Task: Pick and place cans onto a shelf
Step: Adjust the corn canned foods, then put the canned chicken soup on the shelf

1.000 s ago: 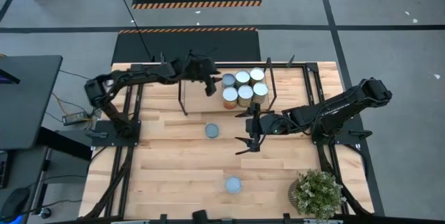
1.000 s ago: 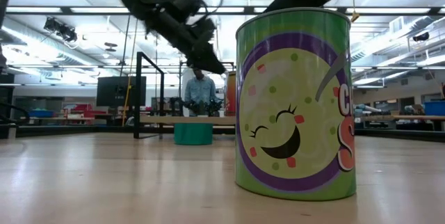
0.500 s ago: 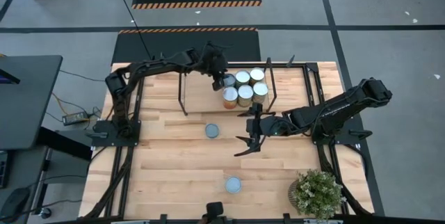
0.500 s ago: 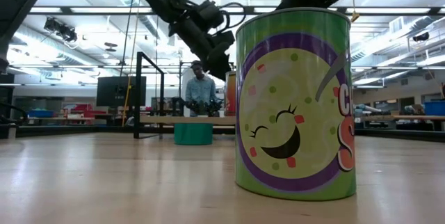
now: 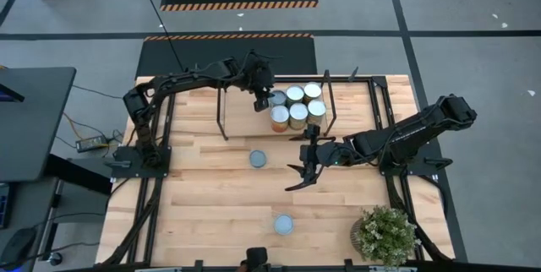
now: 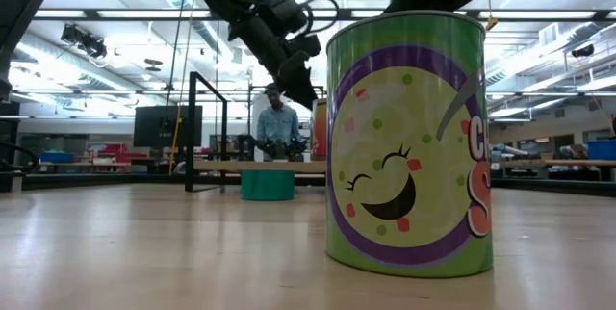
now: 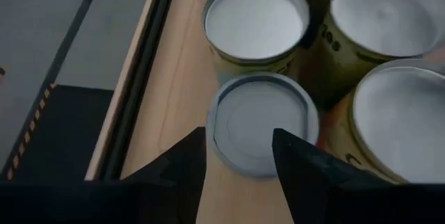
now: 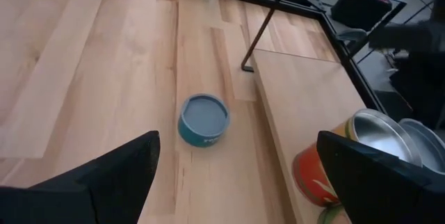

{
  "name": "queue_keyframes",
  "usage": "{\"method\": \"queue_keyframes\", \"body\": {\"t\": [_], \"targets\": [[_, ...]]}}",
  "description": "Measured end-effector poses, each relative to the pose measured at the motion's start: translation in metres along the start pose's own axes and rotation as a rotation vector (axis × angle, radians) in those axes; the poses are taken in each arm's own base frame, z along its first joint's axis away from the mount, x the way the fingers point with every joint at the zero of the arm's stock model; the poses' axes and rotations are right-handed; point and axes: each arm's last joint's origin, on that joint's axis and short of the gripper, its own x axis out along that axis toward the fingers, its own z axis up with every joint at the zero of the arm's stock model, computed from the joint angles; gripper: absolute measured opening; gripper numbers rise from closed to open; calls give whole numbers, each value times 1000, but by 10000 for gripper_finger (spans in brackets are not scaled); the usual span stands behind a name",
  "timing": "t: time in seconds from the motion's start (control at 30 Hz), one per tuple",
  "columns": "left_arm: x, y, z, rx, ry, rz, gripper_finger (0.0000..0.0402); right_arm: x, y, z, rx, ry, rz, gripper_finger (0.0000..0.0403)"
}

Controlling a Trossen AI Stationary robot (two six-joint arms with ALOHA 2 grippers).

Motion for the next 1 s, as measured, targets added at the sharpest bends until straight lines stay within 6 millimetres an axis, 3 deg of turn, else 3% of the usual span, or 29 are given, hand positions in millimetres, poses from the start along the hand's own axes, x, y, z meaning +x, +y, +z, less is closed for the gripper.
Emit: {"method": "queue_keyframes", "body": {"t": [0.23,0.33,0.53,0.77,1.0], "targets": [[-35,0,4,17,11,4,174,0,0,0,2,-1,-6,396],[-53,-9,4,-6,51,-24,167,0,0,1,15,-11,8,396],[-79,-51,2,53,79,-111,151,10,14,3,73,-56,204,396],[-87,-97,-19,91,109,-193,146,25,50,-2,65,-53,359,396],[-96,-127,-35,87,124,-211,146,37,84,18,14,-39,566,396]]}}
